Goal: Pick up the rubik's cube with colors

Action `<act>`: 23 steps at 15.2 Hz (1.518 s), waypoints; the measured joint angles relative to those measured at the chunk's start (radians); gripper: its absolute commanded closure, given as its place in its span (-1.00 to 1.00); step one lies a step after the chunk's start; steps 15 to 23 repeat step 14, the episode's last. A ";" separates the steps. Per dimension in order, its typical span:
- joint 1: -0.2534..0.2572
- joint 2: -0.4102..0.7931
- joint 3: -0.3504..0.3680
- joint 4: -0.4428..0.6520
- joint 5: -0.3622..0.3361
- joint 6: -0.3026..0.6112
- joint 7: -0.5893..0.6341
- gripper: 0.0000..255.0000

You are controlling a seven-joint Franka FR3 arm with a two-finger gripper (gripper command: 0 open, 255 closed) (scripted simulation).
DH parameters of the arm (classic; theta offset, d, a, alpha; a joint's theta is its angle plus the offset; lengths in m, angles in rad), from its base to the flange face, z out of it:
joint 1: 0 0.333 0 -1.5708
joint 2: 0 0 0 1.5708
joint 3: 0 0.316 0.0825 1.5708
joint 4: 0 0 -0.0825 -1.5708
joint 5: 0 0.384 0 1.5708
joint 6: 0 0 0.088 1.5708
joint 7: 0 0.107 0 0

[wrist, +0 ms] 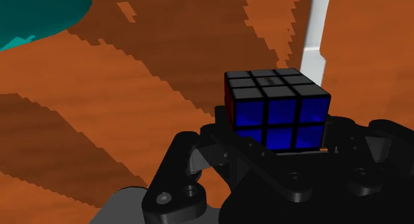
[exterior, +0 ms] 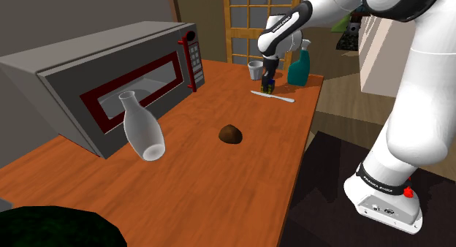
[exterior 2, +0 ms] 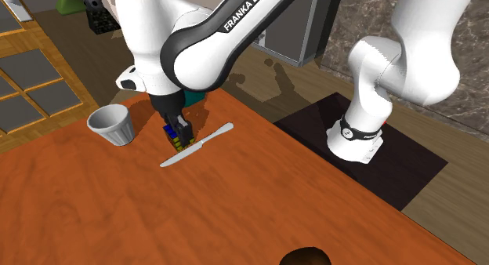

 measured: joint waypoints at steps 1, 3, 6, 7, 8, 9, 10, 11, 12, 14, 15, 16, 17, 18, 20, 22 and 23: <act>0.000 -0.007 -0.001 0.007 -0.004 -0.013 0.003 1.00; 0.002 -0.022 -0.004 0.015 -0.013 -0.036 0.008 1.00; 0.004 -0.038 -0.006 0.038 -0.024 -0.074 0.017 1.00; 0.005 -0.048 -0.007 0.041 -0.029 -0.086 0.020 1.00; 0.007 -0.056 -0.007 0.045 -0.033 -0.097 0.025 1.00; 0.006 -0.060 -0.008 0.052 -0.036 -0.107 0.026 1.00; 0.007 -0.066 -0.009 0.059 -0.039 -0.121 0.028 1.00; 0.008 -0.074 -0.009 0.064 -0.043 -0.133 0.032 1.00; 0.008 -0.079 -0.009 0.073 -0.046 -0.145 0.035 1.00; 0.009 -0.087 -0.010 0.085 -0.051 -0.165 0.038 1.00; 0.009 -0.087 -0.010 0.085 -0.051 -0.165 0.038 1.00; 0.009 -0.087 -0.010 0.085 -0.051 -0.165 0.038 1.00; 0.009 -0.087 -0.010 0.085 -0.051 -0.165 0.038 1.00; 0.009 -0.087 -0.010 0.085 -0.051 -0.165 0.038 1.00; 0.009 -0.087 -0.010 0.085 -0.051 -0.165 0.038 1.00; 0.009 -0.087 -0.010 0.085 -0.051 -0.165 0.038 1.00; 0.009 -0.087 -0.010 0.085 -0.051 -0.165 0.038 1.00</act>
